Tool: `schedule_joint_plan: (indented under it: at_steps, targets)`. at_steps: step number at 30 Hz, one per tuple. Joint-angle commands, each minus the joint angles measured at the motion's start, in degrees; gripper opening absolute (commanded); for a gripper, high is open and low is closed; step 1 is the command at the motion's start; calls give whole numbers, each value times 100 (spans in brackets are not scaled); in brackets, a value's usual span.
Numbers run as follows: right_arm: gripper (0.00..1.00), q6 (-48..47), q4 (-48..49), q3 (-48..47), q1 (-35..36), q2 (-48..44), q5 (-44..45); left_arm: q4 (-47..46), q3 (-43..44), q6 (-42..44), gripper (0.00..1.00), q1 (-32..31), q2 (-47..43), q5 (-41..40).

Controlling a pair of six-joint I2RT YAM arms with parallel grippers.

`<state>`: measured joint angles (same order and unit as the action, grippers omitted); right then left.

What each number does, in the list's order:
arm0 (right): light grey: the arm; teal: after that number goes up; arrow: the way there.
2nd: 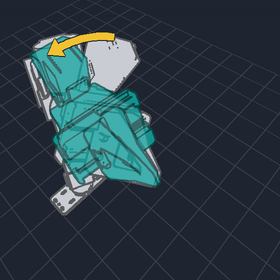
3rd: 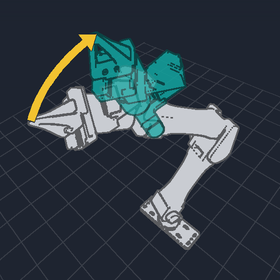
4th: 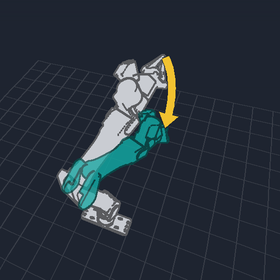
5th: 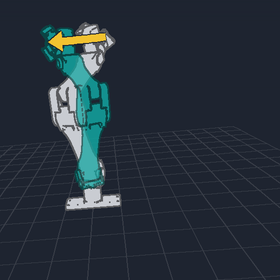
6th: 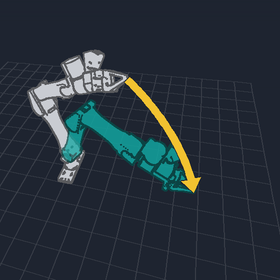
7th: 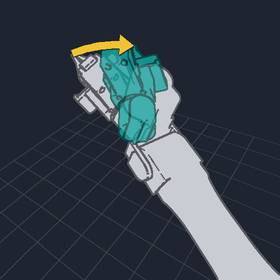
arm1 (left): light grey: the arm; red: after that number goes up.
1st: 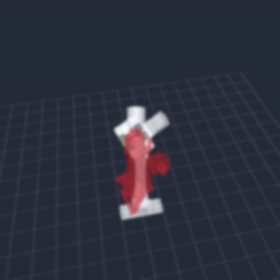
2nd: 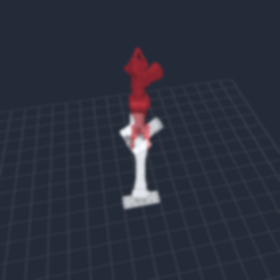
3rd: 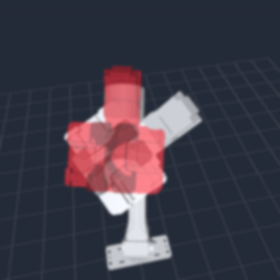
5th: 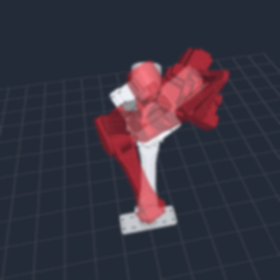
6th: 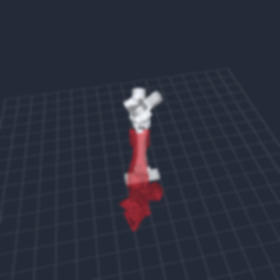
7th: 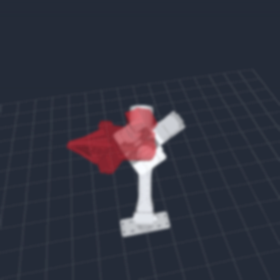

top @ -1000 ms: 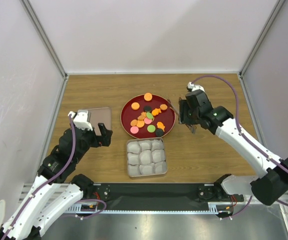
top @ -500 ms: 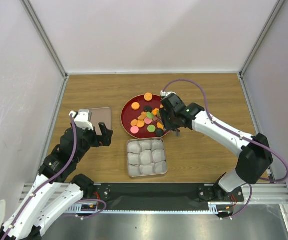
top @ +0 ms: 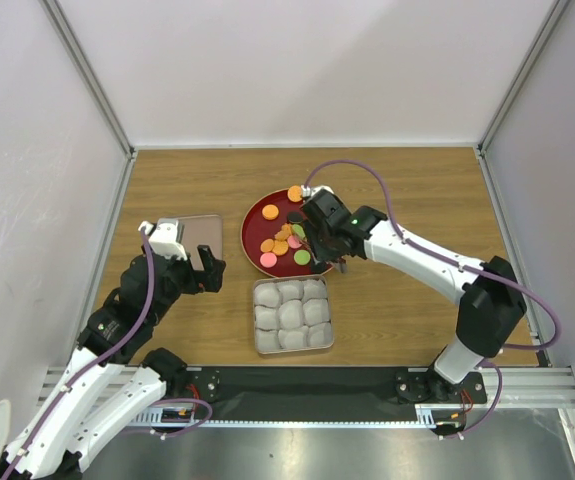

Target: Pack the cookies

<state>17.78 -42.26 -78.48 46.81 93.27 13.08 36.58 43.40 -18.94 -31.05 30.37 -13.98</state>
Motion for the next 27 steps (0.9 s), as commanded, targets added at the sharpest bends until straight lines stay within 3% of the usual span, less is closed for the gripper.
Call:
schedule_joint_plan:
  at_steps: [1, 13, 15, 21, 27]
  targets:
    - [44, -135, 42, -352, 65, 164, 300, -125, 72, 66, 100, 11, 39, -35]
    - [44, -222, 69, -555, 74, 569, 687, -107, 64, 66, 100, 11, 30, -35]
    - [41, -222, 95, -555, 83, 525, 722, -125, 64, 66, 100, 11, 22, -35]
    - [19, -222, 86, -546, 74, 464, 880, -125, 64, 66, 100, 11, 22, -26]
    - [12, -222, -72, -572, 4, 157, 811, -116, 64, 66, 100, 11, -13, -17]
